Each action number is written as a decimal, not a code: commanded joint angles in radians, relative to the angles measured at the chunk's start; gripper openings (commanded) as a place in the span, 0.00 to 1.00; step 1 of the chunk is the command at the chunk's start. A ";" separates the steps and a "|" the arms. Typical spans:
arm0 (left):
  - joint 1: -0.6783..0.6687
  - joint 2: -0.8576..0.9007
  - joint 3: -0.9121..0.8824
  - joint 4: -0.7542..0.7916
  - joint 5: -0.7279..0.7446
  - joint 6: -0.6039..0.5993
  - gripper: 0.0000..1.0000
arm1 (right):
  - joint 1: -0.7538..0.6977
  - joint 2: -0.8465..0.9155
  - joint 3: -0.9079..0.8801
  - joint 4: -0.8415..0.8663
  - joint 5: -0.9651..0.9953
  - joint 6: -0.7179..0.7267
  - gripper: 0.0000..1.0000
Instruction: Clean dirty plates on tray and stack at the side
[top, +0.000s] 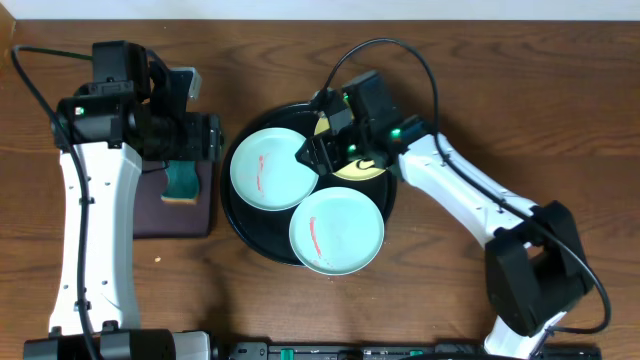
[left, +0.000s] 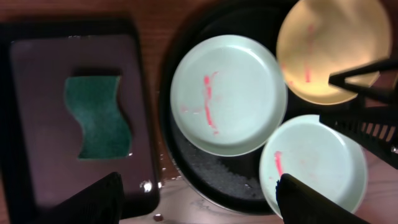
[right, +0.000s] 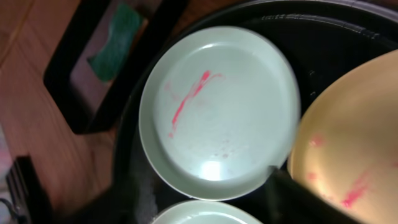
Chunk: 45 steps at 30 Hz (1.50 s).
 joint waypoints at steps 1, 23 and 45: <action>0.014 0.005 0.023 0.005 -0.165 -0.093 0.79 | 0.027 0.031 0.021 -0.015 0.095 0.190 0.41; 0.080 0.039 -0.003 0.045 -0.321 -0.232 0.79 | 0.112 0.171 0.021 -0.046 0.366 0.374 0.25; 0.080 0.198 -0.004 0.045 -0.320 -0.230 0.70 | 0.109 0.230 0.021 0.006 0.377 0.396 0.01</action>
